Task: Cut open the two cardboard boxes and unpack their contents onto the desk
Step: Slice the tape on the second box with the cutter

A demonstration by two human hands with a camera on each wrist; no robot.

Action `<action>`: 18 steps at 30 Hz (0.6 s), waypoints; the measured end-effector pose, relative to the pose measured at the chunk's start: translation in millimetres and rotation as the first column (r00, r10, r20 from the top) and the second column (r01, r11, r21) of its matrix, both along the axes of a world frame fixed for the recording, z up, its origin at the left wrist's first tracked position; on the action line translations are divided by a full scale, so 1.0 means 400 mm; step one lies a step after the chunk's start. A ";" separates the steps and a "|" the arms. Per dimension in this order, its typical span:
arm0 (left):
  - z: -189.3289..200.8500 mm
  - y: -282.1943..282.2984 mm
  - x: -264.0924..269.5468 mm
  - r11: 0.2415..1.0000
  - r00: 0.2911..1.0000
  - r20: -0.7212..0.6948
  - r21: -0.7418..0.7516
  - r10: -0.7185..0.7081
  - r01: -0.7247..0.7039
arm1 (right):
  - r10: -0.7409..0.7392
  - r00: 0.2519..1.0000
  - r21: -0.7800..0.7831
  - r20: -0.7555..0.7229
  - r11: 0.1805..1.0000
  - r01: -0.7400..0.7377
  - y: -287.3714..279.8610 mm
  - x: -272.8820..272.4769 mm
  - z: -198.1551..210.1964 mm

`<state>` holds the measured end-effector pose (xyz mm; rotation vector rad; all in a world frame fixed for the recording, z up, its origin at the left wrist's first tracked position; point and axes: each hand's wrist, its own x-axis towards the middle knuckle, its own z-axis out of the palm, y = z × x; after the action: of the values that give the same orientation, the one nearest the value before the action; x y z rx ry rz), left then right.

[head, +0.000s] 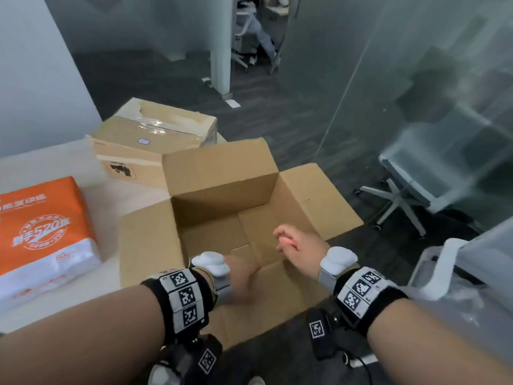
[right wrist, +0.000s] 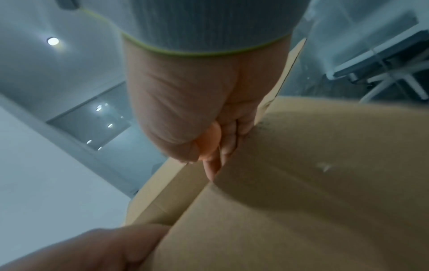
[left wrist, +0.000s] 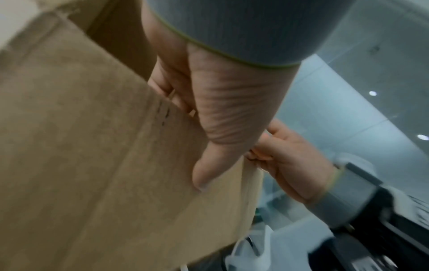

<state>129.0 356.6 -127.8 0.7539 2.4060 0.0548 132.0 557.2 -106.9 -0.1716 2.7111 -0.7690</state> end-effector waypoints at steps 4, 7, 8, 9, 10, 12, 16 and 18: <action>-0.004 0.011 0.003 0.993 0.993 -0.045 -0.043 0.108 -0.110 | 0.237 0.972 0.136 0.009 0.962 -0.236 0.015 0.028 0.009; 0.034 0.012 -0.006 0.986 0.982 -0.118 -0.062 0.145 -0.153 | 0.269 0.962 0.159 -0.052 0.953 -0.258 0.008 0.025 0.006; 0.050 0.013 -0.014 0.985 0.976 -0.150 -0.052 0.156 -0.165 | 0.270 0.959 0.158 -0.090 0.954 -0.254 0.010 0.023 0.006; 0.078 0.016 -0.022 0.984 0.968 -0.187 -0.037 0.167 -0.177 | 0.270 0.954 0.158 -0.133 0.956 -0.249 0.014 0.020 0.019; 0.107 0.018 -0.032 0.984 0.961 -0.221 -0.025 0.167 -0.177 | 0.254 0.952 0.150 -0.171 0.962 -0.230 0.018 0.012 0.027; 0.169 0.021 -0.053 0.986 0.940 -0.307 -0.026 0.151 -0.167 | 0.229 0.948 0.149 -0.220 0.968 -0.200 0.022 -0.008 0.053; 0.261 0.023 -0.059 0.987 0.829 -0.548 -0.029 0.115 -0.156 | 0.199 0.948 0.146 -0.250 0.975 -0.167 0.014 -0.039 0.104; 0.277 0.012 -0.053 0.982 0.735 -0.657 0.041 0.167 -0.186 | 0.148 0.944 0.089 -0.295 0.988 -0.127 0.011 -0.049 0.118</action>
<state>107.9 361.2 -16.9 0.5846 3.1478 -0.2065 112.2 561.4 -59.6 -0.4948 2.9648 -0.6523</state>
